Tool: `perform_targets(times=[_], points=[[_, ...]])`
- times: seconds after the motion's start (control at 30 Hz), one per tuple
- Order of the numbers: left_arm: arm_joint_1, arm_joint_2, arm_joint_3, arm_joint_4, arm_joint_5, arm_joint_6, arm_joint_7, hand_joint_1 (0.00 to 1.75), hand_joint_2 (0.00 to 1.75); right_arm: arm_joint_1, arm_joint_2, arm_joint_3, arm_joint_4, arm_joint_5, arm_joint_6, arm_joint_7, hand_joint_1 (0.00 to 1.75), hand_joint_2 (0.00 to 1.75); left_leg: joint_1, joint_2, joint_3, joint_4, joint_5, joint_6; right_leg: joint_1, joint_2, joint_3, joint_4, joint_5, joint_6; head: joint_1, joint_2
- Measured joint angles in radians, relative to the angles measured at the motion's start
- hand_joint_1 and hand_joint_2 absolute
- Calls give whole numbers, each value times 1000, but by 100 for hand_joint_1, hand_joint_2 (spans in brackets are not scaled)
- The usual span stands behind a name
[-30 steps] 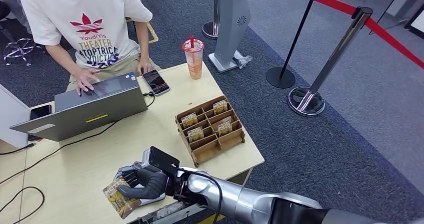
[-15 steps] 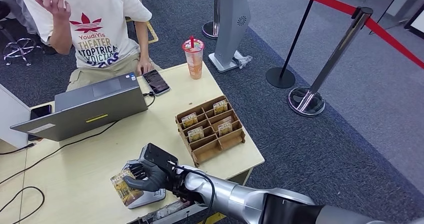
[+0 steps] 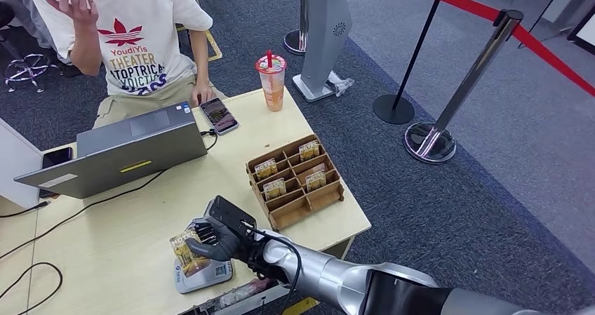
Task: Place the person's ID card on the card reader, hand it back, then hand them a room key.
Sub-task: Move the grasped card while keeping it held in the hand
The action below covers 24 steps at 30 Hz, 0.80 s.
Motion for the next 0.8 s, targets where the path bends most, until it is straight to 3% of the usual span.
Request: perform_targets(times=[0.8], points=[[0,0,0,0,-15,-8,-1,0,0,-13,0,-61,98,4,-18,-21,175,175,0,0,0,0,0,0,0,0,0,0,0,0,0,0]])
